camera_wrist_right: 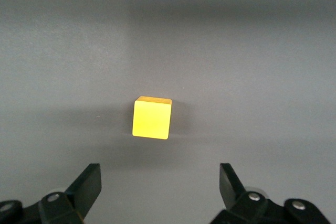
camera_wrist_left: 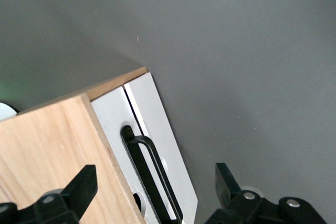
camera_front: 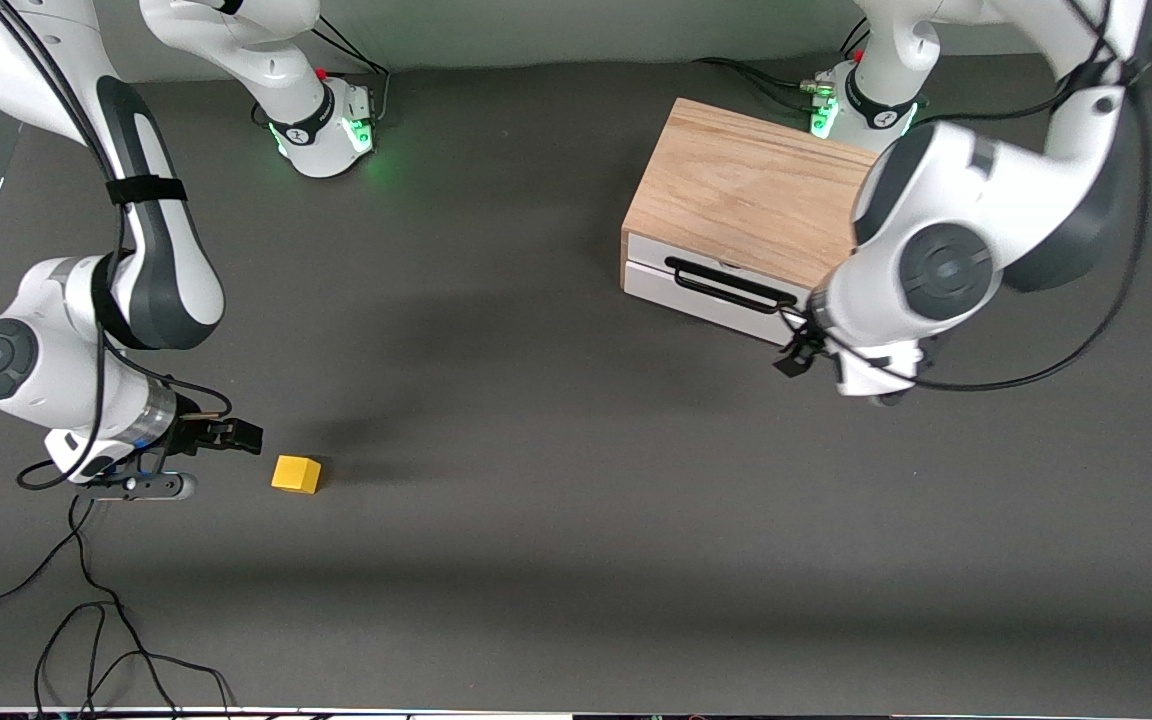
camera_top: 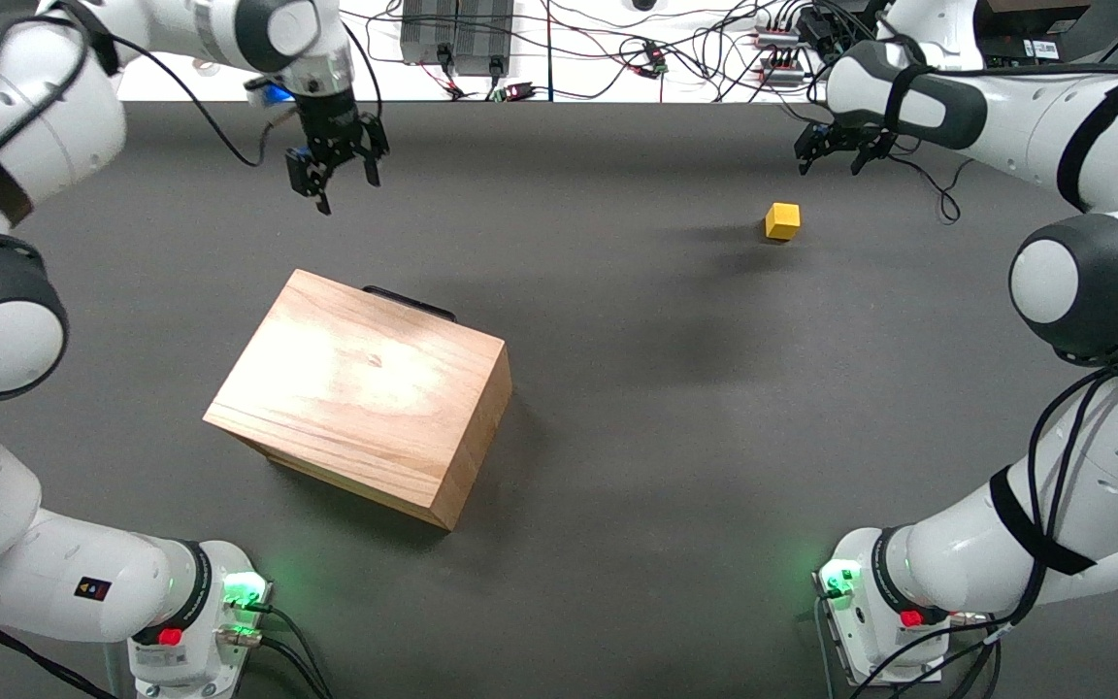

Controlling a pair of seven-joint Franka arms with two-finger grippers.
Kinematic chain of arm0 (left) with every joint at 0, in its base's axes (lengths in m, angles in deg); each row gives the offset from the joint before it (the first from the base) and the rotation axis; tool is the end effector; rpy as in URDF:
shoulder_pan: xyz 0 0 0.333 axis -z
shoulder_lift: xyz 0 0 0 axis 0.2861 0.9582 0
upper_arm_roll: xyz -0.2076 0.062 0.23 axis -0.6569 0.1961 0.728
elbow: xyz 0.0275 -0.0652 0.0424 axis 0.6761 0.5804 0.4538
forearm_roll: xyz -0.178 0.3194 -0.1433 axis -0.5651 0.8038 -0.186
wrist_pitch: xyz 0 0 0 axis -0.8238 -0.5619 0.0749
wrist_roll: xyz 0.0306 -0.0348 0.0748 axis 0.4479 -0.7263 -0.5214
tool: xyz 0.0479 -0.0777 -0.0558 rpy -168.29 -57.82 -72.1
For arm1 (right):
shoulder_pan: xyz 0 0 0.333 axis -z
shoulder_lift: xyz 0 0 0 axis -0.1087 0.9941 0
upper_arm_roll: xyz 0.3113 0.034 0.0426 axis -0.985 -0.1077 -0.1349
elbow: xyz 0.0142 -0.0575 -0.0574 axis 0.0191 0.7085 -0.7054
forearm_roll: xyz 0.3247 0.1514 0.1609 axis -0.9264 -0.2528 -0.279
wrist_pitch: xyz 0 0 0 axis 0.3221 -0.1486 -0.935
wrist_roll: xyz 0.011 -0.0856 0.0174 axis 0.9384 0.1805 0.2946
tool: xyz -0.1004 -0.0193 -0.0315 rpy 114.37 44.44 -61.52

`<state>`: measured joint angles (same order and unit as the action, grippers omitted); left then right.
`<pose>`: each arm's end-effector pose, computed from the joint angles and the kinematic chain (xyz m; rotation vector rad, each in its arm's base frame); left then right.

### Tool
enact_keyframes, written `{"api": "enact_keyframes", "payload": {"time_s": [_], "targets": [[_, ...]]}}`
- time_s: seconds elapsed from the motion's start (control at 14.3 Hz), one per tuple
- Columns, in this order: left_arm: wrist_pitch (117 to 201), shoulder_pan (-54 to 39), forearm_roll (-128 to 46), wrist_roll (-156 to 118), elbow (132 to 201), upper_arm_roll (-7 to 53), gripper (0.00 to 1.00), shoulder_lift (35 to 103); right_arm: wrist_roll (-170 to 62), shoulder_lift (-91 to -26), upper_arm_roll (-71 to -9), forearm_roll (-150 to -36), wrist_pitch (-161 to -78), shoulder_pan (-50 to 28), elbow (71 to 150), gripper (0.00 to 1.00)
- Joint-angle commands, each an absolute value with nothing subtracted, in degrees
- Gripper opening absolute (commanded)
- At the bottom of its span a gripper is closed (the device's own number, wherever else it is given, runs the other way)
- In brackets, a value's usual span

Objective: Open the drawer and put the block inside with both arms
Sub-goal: 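Reach the left gripper to the drawer handle while the right gripper lowers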

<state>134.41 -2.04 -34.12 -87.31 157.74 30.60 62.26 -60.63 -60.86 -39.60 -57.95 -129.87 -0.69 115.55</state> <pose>0.5638 -0.2593 0.4268 -2.6692 -1.2455 0.4042 0.6440 0.0188 0.3417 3.1341 -0.0329 0.0268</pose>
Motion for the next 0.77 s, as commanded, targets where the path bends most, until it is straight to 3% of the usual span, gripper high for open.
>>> {"api": "enact_keyframes", "payload": {"time_s": [0.0,0.42,0.7], "targets": [[135.4,1.8,-33.6,-88.7,159.4,31.2,1.00,63.8,-61.9,-59.8,-39.7,-58.7,-132.3,-1.0,117.0,1.00],[141.8,2.8,-34.8,-92.0,166.8,31.2,1.00,65.3,-61.8,-54.2,-39.9,-58.7,-139.0,-1.1,117.7,1.00],[144.6,4.6,-34.7,-95.4,167.2,31.2,1.00,67.0,-61.9,-51.1,-40.1,-58.7,-144.1,-1.8,118.2,1.00]]}}
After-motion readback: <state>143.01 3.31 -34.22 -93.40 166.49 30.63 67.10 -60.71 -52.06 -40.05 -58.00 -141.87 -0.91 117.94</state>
